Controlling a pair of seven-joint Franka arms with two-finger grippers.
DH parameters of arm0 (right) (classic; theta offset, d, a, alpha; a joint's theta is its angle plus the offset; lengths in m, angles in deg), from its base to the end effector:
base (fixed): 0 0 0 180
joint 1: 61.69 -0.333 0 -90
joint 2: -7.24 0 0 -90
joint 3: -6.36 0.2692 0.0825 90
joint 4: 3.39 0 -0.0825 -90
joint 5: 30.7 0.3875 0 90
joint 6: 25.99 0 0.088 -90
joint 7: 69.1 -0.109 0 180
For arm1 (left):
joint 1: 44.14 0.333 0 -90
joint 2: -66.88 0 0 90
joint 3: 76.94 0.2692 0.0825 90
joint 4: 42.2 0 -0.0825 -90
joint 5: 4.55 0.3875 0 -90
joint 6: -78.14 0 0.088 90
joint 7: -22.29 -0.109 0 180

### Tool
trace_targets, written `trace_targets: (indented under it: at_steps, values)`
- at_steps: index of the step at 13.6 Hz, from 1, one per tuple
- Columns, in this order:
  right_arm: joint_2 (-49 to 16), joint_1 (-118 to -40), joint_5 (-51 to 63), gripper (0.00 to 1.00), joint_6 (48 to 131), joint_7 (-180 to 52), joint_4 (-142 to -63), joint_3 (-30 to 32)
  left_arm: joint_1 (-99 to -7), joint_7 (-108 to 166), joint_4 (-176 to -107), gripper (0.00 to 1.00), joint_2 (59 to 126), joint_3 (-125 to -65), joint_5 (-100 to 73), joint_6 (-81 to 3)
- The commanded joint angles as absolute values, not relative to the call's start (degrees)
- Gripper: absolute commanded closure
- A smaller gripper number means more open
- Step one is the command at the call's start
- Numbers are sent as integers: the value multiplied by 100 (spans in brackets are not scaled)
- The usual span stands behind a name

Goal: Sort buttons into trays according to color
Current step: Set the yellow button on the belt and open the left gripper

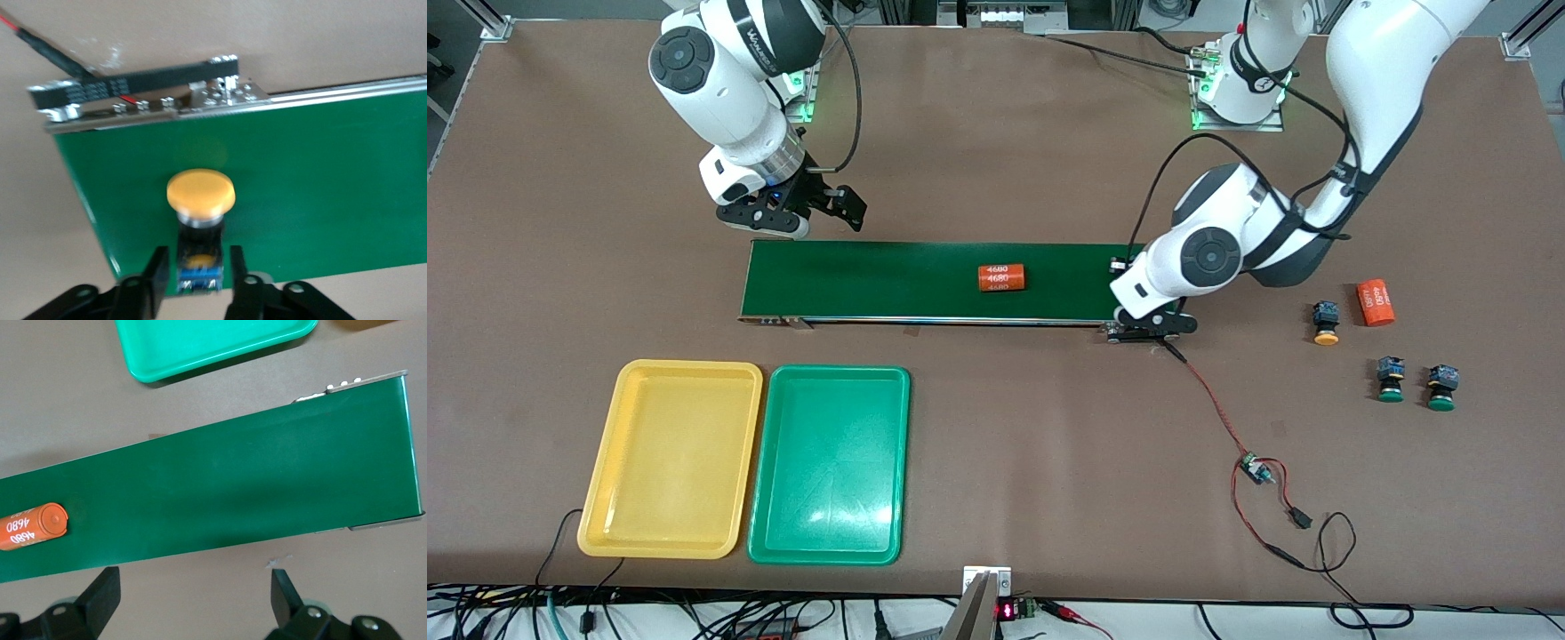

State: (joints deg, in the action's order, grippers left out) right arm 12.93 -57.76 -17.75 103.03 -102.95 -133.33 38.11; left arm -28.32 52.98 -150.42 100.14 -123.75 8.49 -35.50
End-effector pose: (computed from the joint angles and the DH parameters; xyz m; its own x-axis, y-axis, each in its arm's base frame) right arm 0.4566 0.2481 0.3504 0.9710 -0.2381 -0.0217 -0.2387 -0.9603 -0.1447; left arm 0.5040 -0.2824 0.2183 0.9303 -0.1119 -0.3492 -0.0939 -0.9932 0.0681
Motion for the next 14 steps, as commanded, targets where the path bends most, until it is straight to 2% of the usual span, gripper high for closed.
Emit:
trace_targets:
  at_steps: [1,3,6,8,14]
  values:
    - [1304,-5808,-1752,0,10348,-10364,-13390,3818,-2727,5287,-14986,0,9958,-12413,776,-3507]
    - [1304,-5817,-2005,0,10374,-10364,-13399,3818,-2709,5331,-14838,0,9766,-12431,741,-3192]
    - [1296,-5878,-2551,0,10400,-10286,-13399,3827,-2700,5323,-13777,0,9677,-12405,697,-1815]
    - [1269,-5878,-2596,0,10479,-10128,-13399,3827,-2622,5244,-13292,0,9694,-12265,793,-1241]
    - [1164,-5878,-2587,0,10567,-9573,-13399,3827,-1920,4129,-13140,0,9808,-12080,2180,-1063]
